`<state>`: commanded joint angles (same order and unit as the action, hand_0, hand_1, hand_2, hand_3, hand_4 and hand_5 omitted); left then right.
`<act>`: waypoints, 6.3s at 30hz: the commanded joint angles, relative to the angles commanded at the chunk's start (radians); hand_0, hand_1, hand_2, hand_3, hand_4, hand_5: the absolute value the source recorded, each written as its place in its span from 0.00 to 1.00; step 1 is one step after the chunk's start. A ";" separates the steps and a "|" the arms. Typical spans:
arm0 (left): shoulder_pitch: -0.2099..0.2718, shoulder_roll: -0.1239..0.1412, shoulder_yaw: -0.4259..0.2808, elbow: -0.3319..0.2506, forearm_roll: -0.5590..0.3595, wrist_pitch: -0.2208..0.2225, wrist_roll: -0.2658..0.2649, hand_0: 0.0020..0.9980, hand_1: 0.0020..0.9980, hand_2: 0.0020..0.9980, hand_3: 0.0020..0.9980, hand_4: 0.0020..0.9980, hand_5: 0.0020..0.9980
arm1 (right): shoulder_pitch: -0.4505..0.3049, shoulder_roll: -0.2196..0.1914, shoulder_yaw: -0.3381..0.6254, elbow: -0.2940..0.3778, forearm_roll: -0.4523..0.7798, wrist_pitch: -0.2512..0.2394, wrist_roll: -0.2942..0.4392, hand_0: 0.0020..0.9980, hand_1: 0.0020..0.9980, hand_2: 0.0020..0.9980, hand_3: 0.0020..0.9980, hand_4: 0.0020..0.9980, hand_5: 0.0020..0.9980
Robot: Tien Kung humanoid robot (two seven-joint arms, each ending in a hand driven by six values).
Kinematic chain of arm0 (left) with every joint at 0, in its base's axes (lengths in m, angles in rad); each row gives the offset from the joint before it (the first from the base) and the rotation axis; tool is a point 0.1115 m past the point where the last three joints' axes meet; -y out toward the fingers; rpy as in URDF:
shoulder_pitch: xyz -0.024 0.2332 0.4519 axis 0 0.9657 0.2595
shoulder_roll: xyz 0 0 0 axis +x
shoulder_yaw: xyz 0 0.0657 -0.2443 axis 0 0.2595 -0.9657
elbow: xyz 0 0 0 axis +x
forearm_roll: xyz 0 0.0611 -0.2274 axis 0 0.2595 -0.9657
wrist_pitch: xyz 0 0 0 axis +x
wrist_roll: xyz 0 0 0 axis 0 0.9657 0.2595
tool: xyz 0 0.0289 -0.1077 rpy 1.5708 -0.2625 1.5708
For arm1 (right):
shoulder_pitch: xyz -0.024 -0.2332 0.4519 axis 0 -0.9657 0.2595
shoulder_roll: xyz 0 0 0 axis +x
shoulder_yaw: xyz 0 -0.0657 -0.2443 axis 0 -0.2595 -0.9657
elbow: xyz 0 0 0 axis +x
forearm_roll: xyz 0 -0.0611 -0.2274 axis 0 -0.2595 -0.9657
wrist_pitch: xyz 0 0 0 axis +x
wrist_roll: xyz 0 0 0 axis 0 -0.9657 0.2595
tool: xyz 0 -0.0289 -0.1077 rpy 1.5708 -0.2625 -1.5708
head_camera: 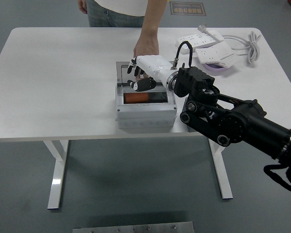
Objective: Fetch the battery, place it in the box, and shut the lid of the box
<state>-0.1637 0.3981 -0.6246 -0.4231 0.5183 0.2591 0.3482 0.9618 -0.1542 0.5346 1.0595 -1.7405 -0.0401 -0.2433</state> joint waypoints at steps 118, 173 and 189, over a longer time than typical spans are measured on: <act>-0.014 0.000 -0.019 -0.001 0.045 -0.003 0.020 0.65 0.73 0.67 0.63 0.69 0.33 | -0.069 0.015 -0.049 -0.087 0.221 -0.125 0.025 0.24 0.25 0.34 0.77 0.98 1.00; 0.067 -0.032 0.063 -0.003 -0.118 -0.043 -0.001 0.65 0.72 0.66 0.63 0.69 0.31 | -0.657 -0.142 1.081 0.197 0.749 -0.012 0.441 0.70 0.69 0.67 0.76 0.78 0.46; 0.077 -0.027 0.073 -0.002 -0.141 -0.047 -0.005 0.64 0.71 0.66 0.62 0.69 0.31 | -0.655 -0.165 1.037 0.189 0.648 -0.046 0.449 0.79 0.70 0.69 0.74 0.80 0.40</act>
<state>-0.0862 0.3708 -0.5519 -0.4251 0.3774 0.2118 0.3432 0.3070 -0.3188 1.5712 1.2489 -1.0923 -0.0859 0.2061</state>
